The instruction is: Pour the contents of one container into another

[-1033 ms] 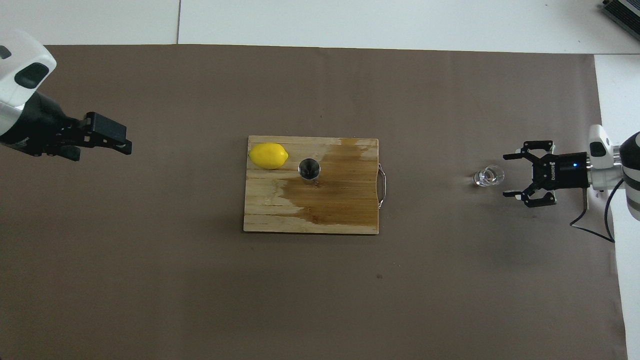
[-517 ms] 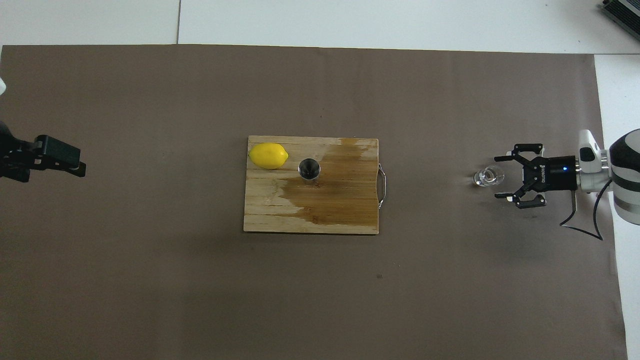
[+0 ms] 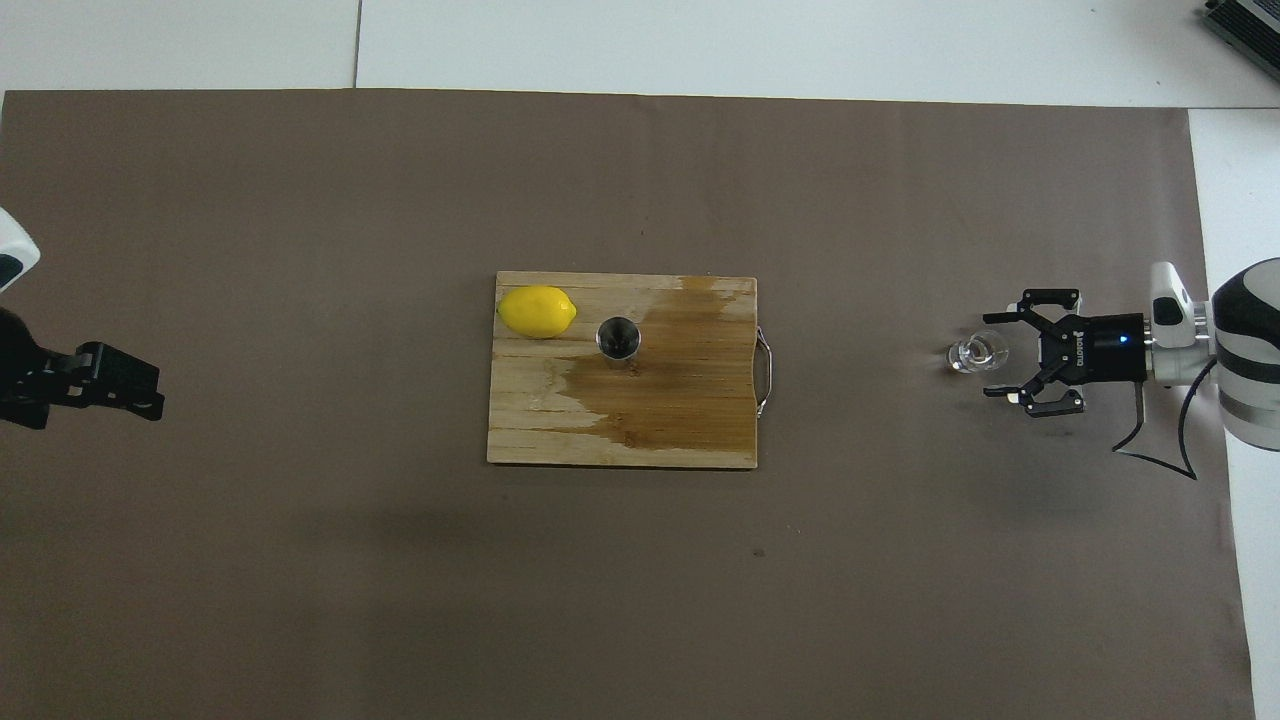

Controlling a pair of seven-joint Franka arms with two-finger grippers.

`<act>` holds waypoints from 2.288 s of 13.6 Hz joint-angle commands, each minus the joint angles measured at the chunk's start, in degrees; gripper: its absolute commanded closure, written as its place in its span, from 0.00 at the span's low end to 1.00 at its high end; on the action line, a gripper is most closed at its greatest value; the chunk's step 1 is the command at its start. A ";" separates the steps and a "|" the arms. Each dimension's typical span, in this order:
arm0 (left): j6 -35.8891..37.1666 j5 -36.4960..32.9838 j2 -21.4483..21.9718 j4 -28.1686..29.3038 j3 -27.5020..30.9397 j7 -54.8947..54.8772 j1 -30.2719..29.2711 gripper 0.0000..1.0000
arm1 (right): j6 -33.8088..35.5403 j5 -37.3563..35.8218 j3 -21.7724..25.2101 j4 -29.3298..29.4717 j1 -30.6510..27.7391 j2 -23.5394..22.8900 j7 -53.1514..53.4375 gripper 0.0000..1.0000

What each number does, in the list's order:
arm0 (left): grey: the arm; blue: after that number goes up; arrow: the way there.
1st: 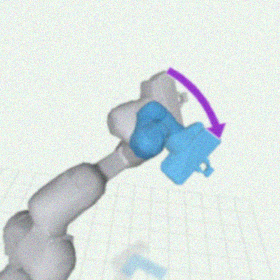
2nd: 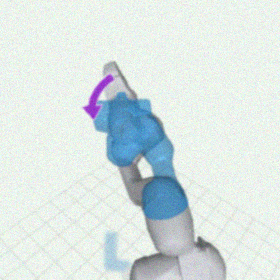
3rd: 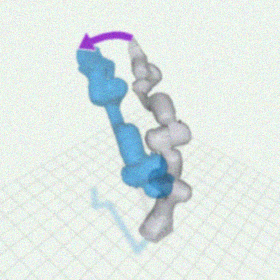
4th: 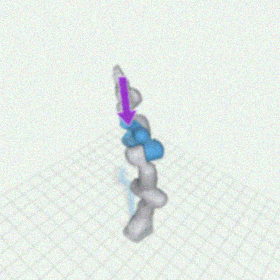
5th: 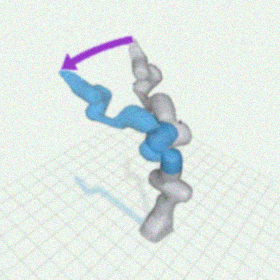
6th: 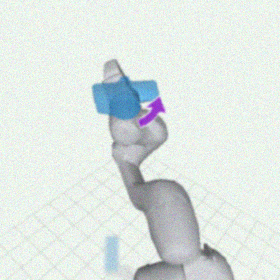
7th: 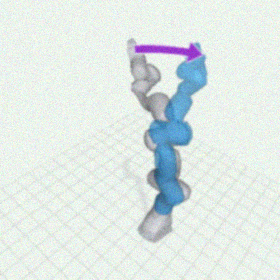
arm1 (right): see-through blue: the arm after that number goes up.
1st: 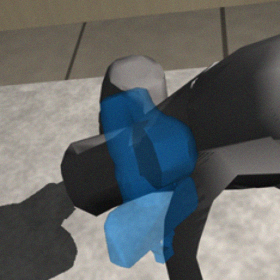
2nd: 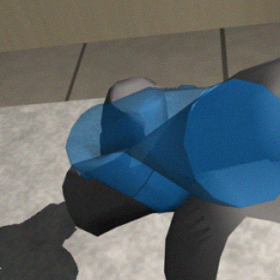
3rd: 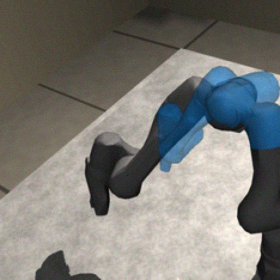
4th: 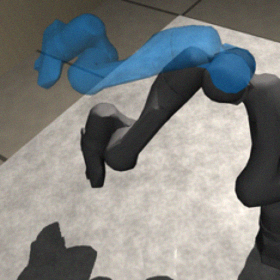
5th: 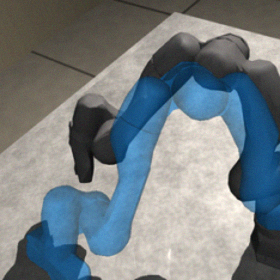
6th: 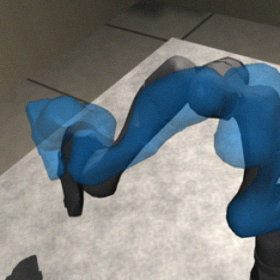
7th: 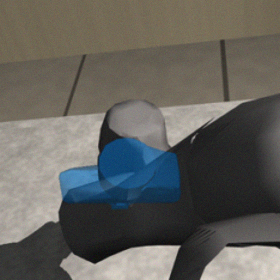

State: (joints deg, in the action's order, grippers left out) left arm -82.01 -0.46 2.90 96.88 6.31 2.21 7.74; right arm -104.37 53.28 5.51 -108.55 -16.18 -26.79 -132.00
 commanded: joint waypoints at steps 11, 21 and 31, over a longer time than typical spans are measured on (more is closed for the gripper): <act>-8.17 0.11 2.11 2.00 -1.39 -0.19 0.61 0.00 | 2.15 3.06 -0.24 -0.08 -1.14 -0.98 -3.26 0.08; -9.04 0.11 2.11 2.09 -0.60 0.16 -4.74 0.00 | 2.42 3.06 -0.24 0.18 -1.05 -1.16 -3.44 0.31; -7.30 0.11 -2.71 -3.08 -4.90 -0.36 -8.09 0.00 | 2.33 3.06 -0.24 0.54 -0.96 -1.07 -3.00 0.59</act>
State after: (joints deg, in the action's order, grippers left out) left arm -92.12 -0.86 1.95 97.25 3.34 2.10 1.85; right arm -103.28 54.62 5.52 -108.40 -16.31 -27.72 -133.45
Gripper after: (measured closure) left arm 0.000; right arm 0.507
